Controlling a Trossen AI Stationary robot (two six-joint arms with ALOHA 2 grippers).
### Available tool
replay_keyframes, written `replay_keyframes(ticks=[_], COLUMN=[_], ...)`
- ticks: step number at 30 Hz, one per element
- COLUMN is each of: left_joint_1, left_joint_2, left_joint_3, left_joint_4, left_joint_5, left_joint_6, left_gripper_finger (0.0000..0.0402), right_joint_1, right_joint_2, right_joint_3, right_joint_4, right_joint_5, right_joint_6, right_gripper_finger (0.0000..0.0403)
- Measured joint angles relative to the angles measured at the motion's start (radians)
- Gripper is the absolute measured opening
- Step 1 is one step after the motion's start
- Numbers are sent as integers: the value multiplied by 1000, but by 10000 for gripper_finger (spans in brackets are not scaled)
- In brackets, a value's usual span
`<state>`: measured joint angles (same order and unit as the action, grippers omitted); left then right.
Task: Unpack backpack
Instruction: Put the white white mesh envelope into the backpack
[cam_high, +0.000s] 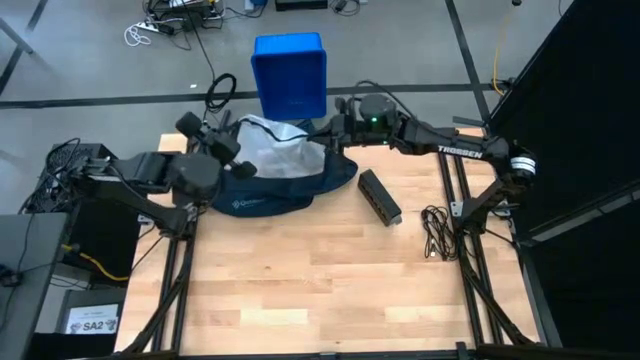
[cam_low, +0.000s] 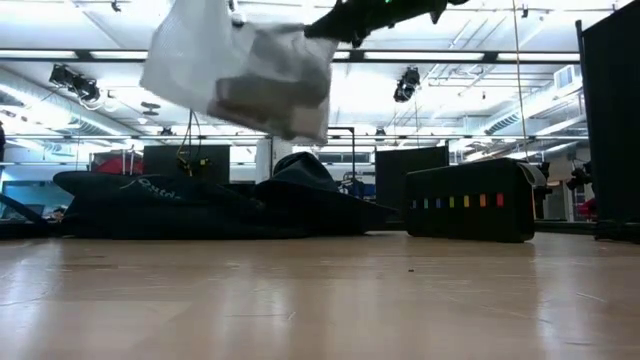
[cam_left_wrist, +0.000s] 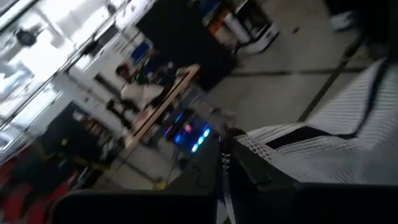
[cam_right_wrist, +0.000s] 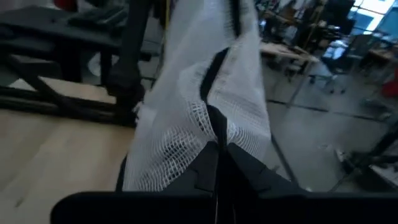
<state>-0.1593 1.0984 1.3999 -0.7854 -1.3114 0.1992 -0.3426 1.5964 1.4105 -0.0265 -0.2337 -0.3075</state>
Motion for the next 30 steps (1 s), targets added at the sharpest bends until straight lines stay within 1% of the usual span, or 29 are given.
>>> replay_keyframes(ticks=[4, 9, 13, 16, 18, 20, 23, 26, 30], left_joint_1=[72, 152, 210, 252, 276, 300, 337, 385, 438], left_joint_2=[22, 68, 111, 146, 169, 192, 205, 201, 197], left_joint_3=[0, -3, -3, -3, -3, -13, -65, -144, -261], left_joint_4=[-131, -268, -307, -308, -313, -313, -321, -326, -328], left_joint_5=[2, -38, -74, -78, -49, -8, 41, 121, 186], left_joint_6=[-122, -244, -288, -308, -322, -342, -382, -447, -520], left_gripper_finger=[0, 0, 0, 0, 0, 0, 0, 0, 0], right_joint_1=[-3, -11, -19, -23, -29, -30, -37, -46, -55], right_joint_2=[87, 197, 264, 281, 282, 282, 277, 266, 265], right_joint_3=[0, 1, 41, 65, 66, 65, 65, 65, 65], right_joint_4=[-3, 41, 13, 6, 0, -2, -23, -58, -89], right_joint_5=[-24, -26, -23, -20, -9, 25, 78, 100, 106], right_joint_6=[-3, -19, -41, -42, -29, -7, 0, -5, -6], right_gripper_finger=[0, 0, 0, 0, 0, 1, 14, 42, 96])
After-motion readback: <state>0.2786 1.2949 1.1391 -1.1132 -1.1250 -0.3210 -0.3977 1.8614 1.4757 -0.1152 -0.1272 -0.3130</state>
